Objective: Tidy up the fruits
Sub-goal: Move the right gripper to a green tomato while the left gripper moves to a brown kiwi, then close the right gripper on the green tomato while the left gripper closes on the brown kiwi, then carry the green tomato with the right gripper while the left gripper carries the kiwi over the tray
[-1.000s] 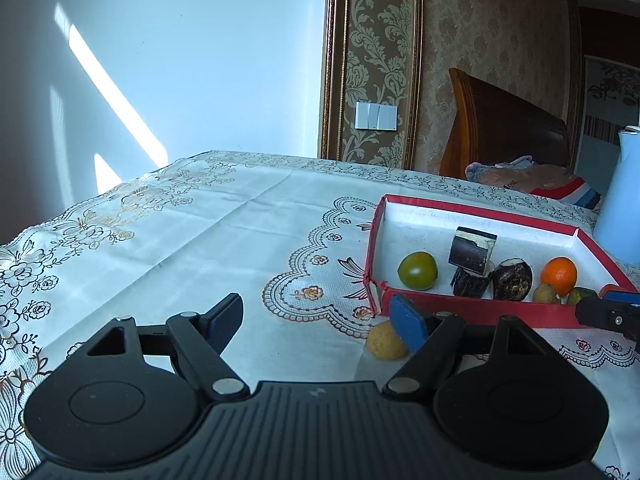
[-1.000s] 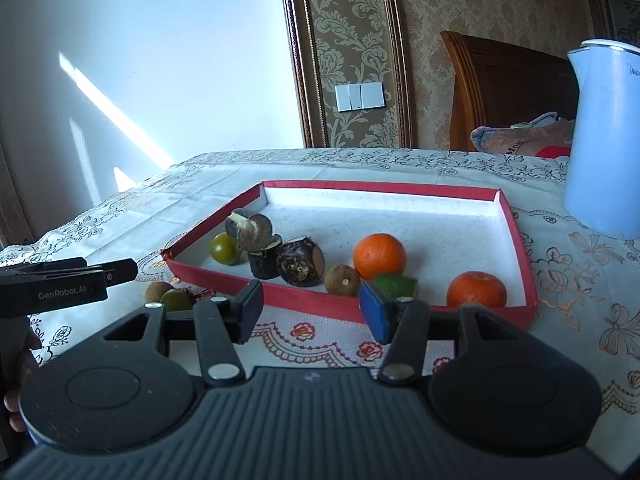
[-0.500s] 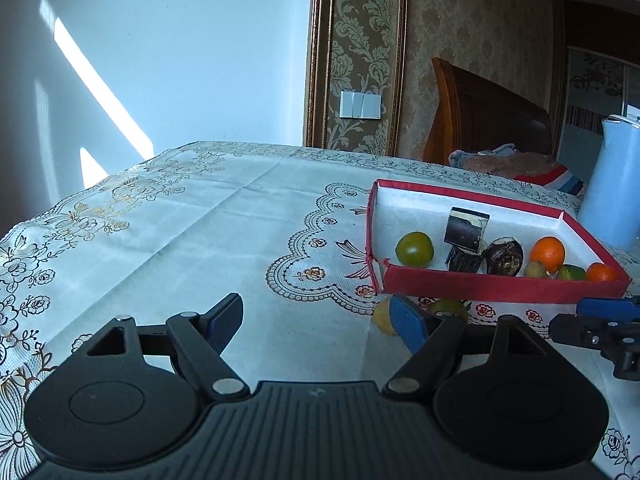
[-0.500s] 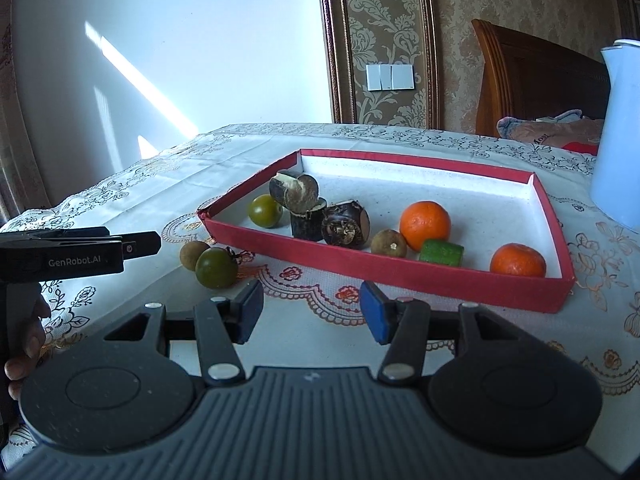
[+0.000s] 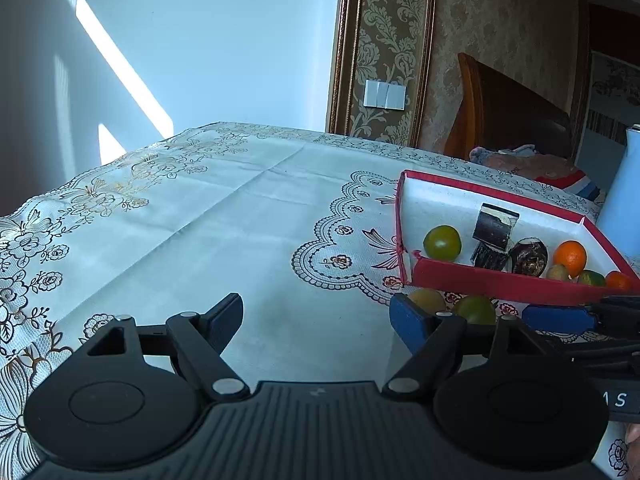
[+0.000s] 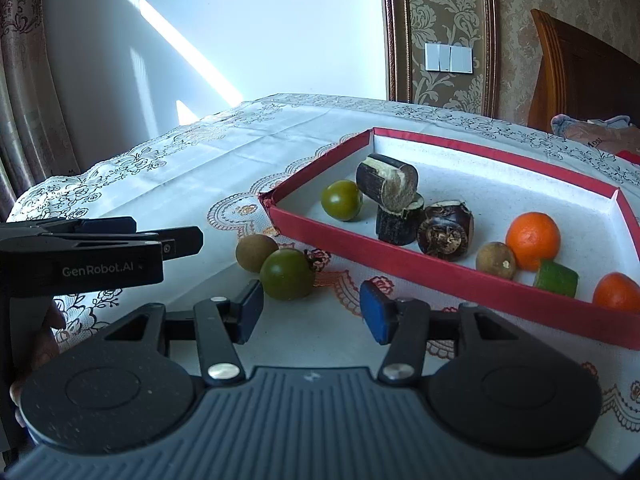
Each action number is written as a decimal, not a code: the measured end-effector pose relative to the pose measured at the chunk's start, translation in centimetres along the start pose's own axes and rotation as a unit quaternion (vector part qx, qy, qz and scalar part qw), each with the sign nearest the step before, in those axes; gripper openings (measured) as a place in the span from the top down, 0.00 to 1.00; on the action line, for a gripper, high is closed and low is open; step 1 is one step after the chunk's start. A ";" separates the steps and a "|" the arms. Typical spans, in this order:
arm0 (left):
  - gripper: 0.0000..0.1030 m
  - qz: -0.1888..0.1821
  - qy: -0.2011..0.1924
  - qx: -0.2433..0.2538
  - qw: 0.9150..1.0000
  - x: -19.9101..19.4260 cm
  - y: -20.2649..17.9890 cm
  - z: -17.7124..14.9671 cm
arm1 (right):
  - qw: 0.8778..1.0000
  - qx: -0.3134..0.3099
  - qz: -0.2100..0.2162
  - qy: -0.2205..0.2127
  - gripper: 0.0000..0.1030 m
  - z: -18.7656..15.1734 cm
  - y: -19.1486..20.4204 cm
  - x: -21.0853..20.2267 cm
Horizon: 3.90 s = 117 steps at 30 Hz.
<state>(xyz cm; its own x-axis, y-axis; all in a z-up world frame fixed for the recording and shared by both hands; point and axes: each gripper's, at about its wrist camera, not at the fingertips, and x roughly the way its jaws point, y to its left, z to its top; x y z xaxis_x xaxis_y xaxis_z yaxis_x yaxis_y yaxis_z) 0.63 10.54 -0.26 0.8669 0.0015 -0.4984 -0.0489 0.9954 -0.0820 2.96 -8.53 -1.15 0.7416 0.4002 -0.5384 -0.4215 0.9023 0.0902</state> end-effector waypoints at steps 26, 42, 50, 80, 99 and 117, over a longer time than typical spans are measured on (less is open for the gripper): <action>0.21 0.011 0.016 0.006 1.000 0.8 -0.5 0.1 | 1.000 -0.006 -0.006 0.006 0.69 0.7 0.7 1.4; 0.21 -0.022 0.048 0.075 0.996 3.4 -5.4 1.2 | 0.999 0.042 -0.024 -0.015 0.69 -0.9 -3.0 -3.1; 0.27 -0.026 0.064 0.086 0.994 4.4 -6.2 1.1 | 0.998 0.047 -0.028 -0.017 0.69 -1.0 -3.2 -3.4; 0.71 -0.067 0.032 0.097 0.993 2.2 -12.7 0.6 | 0.991 0.081 -0.098 -0.039 0.69 -1.9 -6.7 -5.2; 0.71 -0.040 0.020 0.097 0.994 2.3 -16.0 0.5 | 0.986 0.096 -0.128 -0.047 0.69 -1.9 -8.7 -5.7; 0.71 -0.046 0.007 0.084 0.995 1.4 -15.9 0.9 | 0.985 0.099 -0.121 -0.072 0.69 -1.3 -8.8 -6.9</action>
<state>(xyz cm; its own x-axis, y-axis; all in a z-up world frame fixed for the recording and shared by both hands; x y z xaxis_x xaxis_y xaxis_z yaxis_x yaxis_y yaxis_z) 3.11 -5.23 1.10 0.8566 -0.0897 -0.5082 0.1143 0.9933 0.0173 0.90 -19.46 0.69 0.8803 0.1747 -0.4410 -0.1234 0.9820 0.1427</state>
